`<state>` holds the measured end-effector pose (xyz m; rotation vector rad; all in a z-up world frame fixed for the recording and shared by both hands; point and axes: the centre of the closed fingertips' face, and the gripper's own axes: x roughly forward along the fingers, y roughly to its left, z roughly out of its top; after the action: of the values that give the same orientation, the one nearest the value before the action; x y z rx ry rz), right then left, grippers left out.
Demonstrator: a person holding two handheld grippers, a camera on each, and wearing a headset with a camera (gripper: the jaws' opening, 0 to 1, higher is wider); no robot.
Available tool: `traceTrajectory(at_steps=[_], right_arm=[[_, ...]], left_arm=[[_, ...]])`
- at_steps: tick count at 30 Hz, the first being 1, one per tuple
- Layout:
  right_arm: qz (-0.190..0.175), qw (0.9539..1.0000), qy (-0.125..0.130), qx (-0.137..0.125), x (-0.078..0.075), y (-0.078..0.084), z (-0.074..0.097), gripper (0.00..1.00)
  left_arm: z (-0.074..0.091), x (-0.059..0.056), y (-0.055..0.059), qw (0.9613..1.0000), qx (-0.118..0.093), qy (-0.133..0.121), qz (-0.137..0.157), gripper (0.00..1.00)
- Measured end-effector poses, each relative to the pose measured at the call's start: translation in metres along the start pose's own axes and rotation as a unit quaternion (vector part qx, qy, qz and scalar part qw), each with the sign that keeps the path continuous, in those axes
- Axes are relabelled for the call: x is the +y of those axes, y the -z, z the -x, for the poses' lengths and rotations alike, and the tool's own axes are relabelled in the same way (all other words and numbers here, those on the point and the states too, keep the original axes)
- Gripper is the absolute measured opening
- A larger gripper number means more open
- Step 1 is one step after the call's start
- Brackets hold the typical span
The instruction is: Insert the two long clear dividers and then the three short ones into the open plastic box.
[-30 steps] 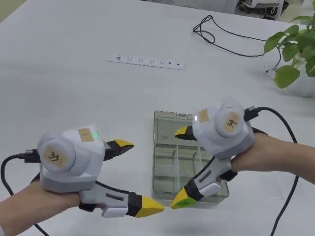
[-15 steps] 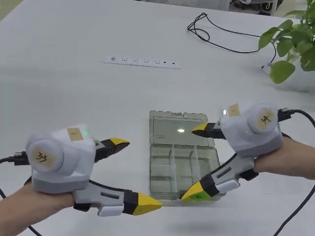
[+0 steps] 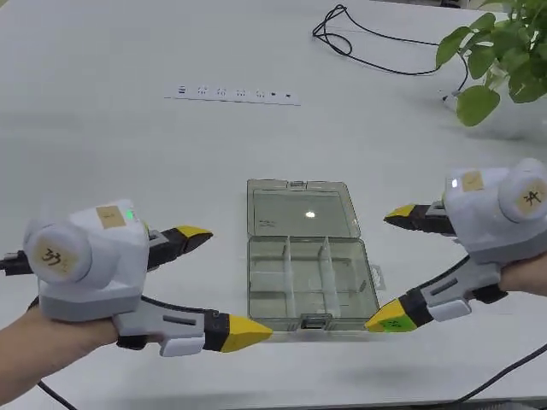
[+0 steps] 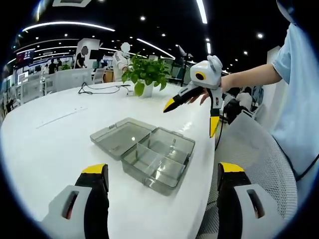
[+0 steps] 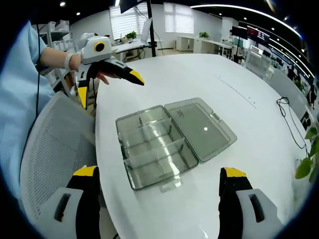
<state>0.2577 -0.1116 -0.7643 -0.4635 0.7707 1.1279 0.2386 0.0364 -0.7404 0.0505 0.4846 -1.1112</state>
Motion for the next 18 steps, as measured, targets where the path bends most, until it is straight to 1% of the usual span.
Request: traceTrajectory(at_steps=[3, 4, 5, 6, 8, 9, 13, 14, 15, 18], right_arm=[[0.006, 0.9997, 0.009, 0.020, -0.005, 0.017, 0.008, 1.00], [0.005, 0.9997, 0.010, 0.023, -0.006, 0.019, 0.009, 1.00], [0.003, 0.9995, 0.010, 0.031, -0.007, 0.026, 0.013, 1.00], [0.002, 0.9994, 0.010, 0.033, -0.008, 0.029, 0.015, 1.00], [0.004, 0.9987, 0.016, 0.049, -0.013, 0.041, 0.022, 1.00], [0.006, 0.9984, 0.017, 0.053, -0.015, 0.045, 0.024, 1.00], [0.010, 0.9964, 0.017, 0.082, -0.022, 0.065, 0.032, 0.99], [0.009, 0.9961, 0.017, 0.086, -0.024, 0.068, 0.033, 0.98], [0.012, 0.9954, 0.015, 0.094, -0.025, 0.072, 0.035, 0.97], [0.022, 0.9939, 0.007, 0.108, -0.025, 0.079, 0.037, 0.95]], left_arm=[[0.000, -0.001, 0.001, 1.0000, 0.002, 0.000, 0.000, 0.92], [0.000, -0.001, 0.001, 1.0000, 0.003, 0.000, 0.000, 0.92], [0.000, -0.001, 0.001, 1.0000, 0.003, -0.001, 0.000, 0.91], [0.000, -0.001, 0.000, 1.0000, 0.003, -0.001, 0.000, 0.92], [0.001, 0.001, 0.000, 1.0000, 0.002, -0.002, -0.001, 0.92], [0.001, 0.001, -0.001, 1.0000, 0.002, -0.003, -0.001, 0.92], [0.001, 0.001, -0.002, 1.0000, 0.002, -0.004, 0.000, 0.91], [0.001, 0.001, -0.002, 1.0000, 0.002, -0.005, 0.000, 0.91], [0.000, 0.001, -0.002, 1.0000, 0.001, -0.005, 0.002, 0.91], [-0.002, -0.001, 0.000, 1.0000, 0.003, -0.005, 0.004, 0.91]])
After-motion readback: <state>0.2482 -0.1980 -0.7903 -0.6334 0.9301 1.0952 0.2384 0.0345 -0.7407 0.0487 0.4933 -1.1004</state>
